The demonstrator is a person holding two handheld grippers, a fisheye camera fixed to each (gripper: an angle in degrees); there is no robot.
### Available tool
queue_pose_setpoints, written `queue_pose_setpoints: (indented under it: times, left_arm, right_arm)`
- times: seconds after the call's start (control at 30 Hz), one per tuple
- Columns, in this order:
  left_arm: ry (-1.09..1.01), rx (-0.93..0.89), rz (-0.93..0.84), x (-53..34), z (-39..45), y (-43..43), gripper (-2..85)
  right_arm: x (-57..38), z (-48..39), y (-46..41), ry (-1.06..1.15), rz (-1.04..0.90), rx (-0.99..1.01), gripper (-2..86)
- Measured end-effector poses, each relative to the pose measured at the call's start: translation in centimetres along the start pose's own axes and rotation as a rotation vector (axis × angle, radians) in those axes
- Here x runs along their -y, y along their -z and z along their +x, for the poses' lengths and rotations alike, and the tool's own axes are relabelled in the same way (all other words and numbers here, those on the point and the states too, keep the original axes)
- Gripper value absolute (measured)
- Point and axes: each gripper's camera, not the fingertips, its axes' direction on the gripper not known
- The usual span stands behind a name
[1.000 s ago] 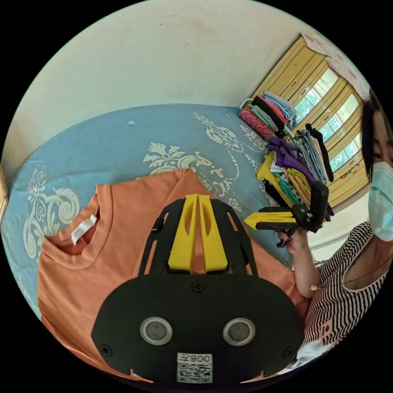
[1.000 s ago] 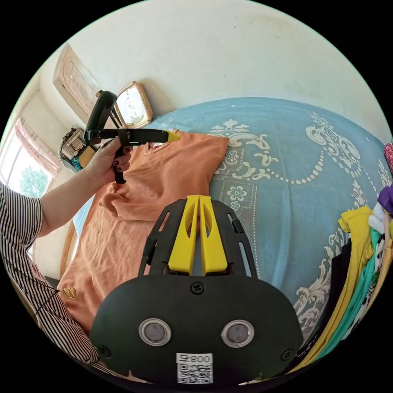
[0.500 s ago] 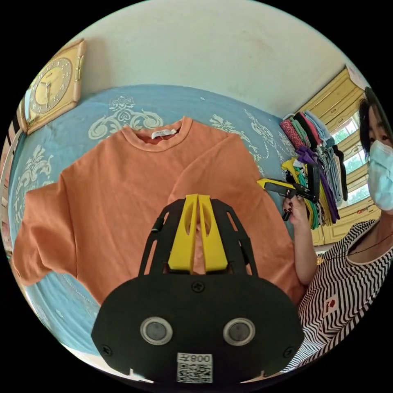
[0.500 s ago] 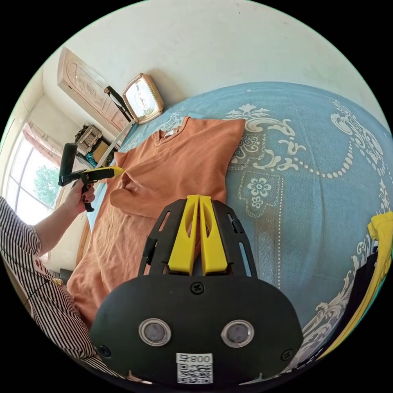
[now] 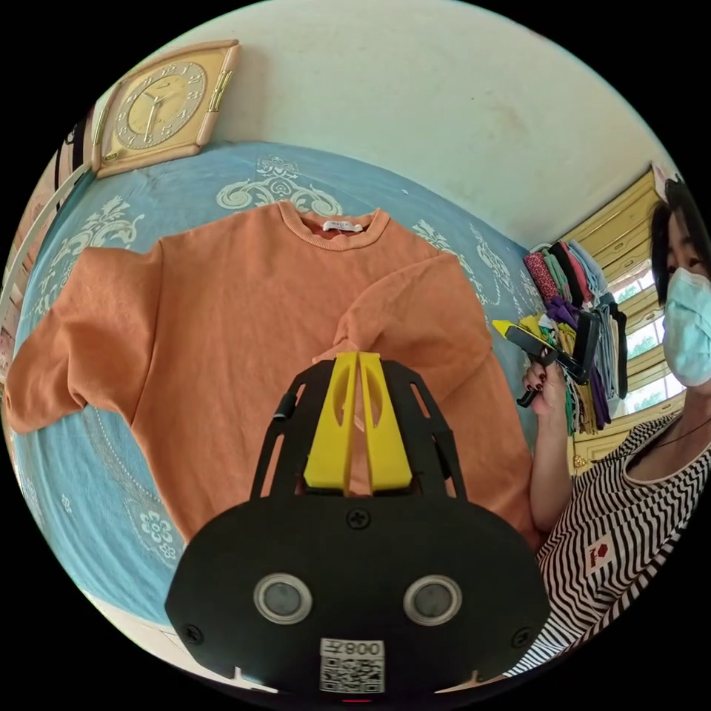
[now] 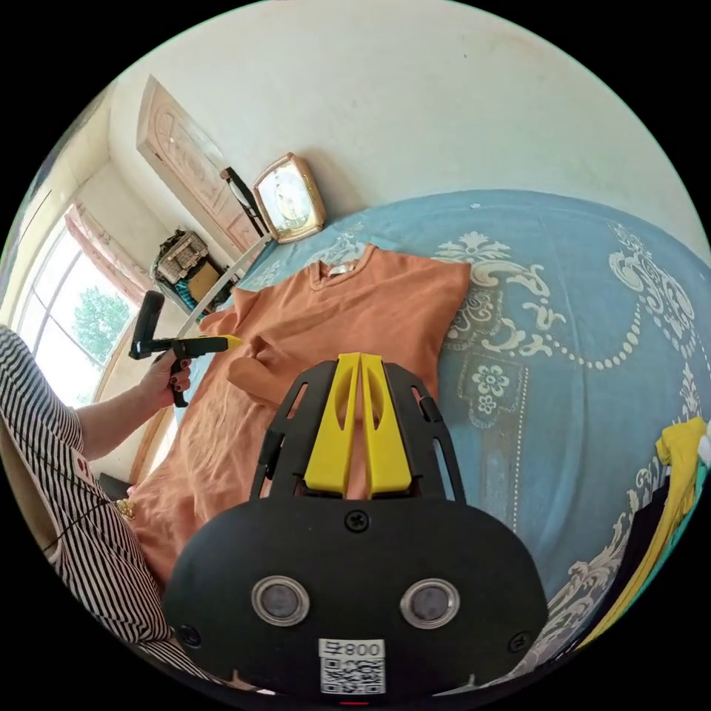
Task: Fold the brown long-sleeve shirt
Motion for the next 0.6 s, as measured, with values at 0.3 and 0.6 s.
queue_pose_setpoints:
  times: [0.3, 0.6]
  left_arm:
    - [-0.011, -0.041, -0.032, -1.9, -2.8, -0.6, 0.3]
    - [-0.015, -0.039, -0.027, -3.4, -6.2, 0.2, 0.2]
  right_arm:
    - [4.2, -10.2, -8.6, 0.339, -0.196, 0.258, 0.1]
    - [5.4, -10.6, -14.0, 0.362, -0.436, 0.265, 0.2]
